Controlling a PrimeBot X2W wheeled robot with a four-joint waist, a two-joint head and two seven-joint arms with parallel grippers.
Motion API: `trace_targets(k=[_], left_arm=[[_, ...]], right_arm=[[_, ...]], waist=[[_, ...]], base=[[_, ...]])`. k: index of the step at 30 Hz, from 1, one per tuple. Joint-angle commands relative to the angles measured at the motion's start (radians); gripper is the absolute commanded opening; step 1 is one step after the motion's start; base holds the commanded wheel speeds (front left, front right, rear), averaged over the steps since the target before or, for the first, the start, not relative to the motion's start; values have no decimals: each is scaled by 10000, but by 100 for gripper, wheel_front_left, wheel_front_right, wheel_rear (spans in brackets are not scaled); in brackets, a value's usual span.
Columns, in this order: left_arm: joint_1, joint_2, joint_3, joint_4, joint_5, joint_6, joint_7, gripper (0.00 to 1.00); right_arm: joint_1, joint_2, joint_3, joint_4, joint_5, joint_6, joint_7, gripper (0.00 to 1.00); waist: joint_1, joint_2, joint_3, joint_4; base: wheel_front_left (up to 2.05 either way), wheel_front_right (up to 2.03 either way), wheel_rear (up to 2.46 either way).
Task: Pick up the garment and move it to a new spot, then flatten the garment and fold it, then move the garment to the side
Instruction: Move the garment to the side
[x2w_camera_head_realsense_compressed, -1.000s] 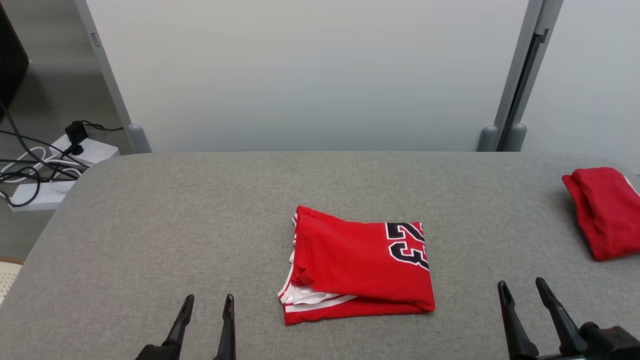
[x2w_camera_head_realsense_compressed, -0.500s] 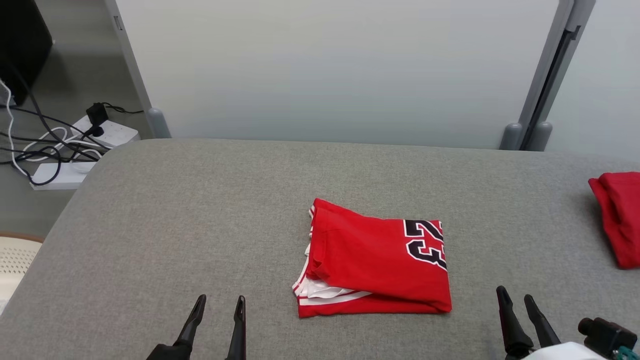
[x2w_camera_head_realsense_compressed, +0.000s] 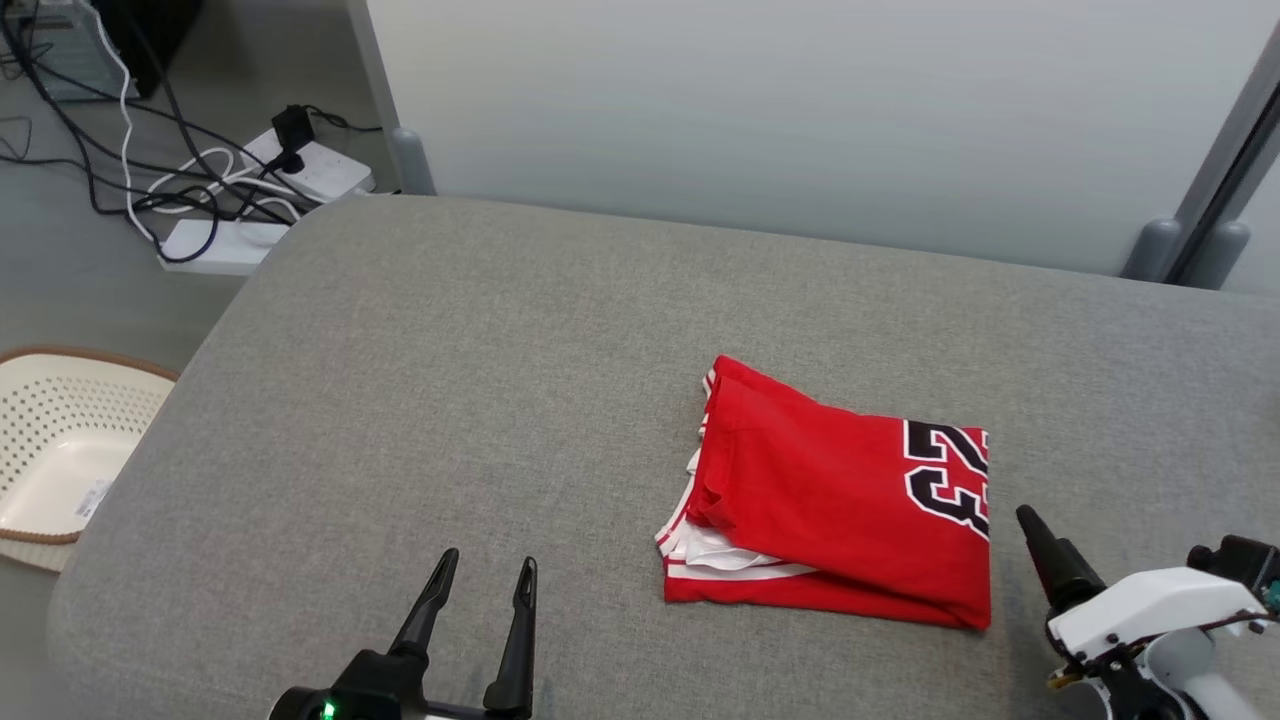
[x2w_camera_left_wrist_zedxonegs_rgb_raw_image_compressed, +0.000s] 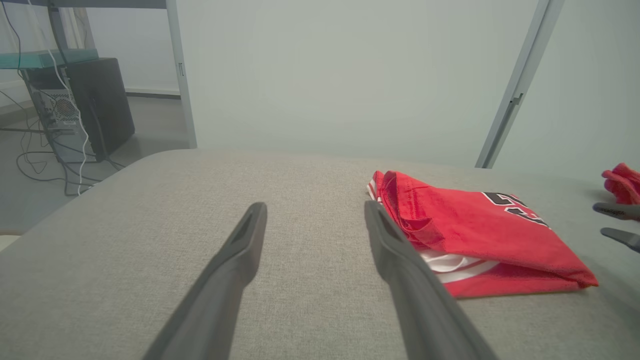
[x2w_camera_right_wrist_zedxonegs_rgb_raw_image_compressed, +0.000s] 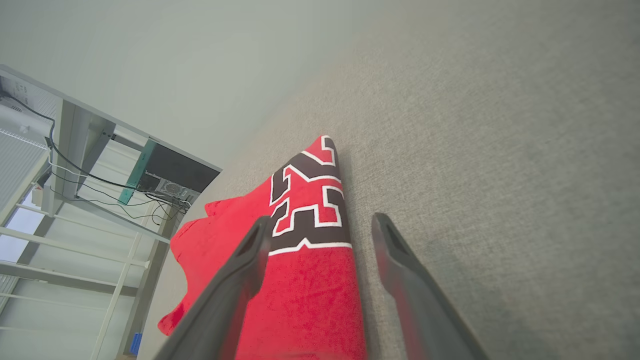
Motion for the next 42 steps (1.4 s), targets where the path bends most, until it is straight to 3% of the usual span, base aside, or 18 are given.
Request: trace_targets(k=[1, 10, 18, 19, 21, 22, 23, 33, 42], left_arm=[[-600, -5, 206, -265, 12, 27, -103, 100], [-957, -5, -9, -300, -125, 178, -103, 100], [-1195, -5, -58, -276, -196, 254, -103, 100], [-1220, -5, -59, -276, -199, 259, -103, 100], [-1255, -5, -67, -280, -203, 269, -103, 100], [-1265, -5, -72, -279, -201, 273, -103, 100], [-1270, -5, -76, -278, -200, 276, -103, 100], [-1174, -5, -60, -249, -232, 301, -103, 100], [-1056, -5, -5, -278, -173, 233, -103, 100]], right_arm=[[-518, -375, 199, 19, 339, 2, 222, 100], [-1311, -866, 920, 826, 1134, 2, 1345, 100], [-1461, -598, 1471, 1164, 1745, 2, 1854, 100], [-1468, -567, 1535, 1133, 1812, 2, 1900, 94], [-1487, -547, 1643, 1054, 1899, 2, 1876, 47], [-1499, -557, 1731, 990, 1892, 2, 1847, 31], [-1503, -574, 1814, 938, 1884, 2, 1799, 0], [-1718, -1157, 2867, 308, 1068, 2, 447, 0], [-2182, -1777, 3980, -365, 382, 2, -848, 0]], waist=[[0, 0, 319, 338], [0, 0, 875, 715], [0, 0, 983, 804], [0, 0, 989, 810], [0, 0, 988, 818], [0, 0, 981, 821], [0, 0, 970, 825], [0, 0, 734, 782], [0, 0, 515, 194]], base=[[0, 0, 0], [0, 0, 0], [0, 0, 0], [0, 0, 0], [0, 0, 0], [0, 0, 0], [0, 0, 0], [0, 0, 0], [0, 0, 0]])
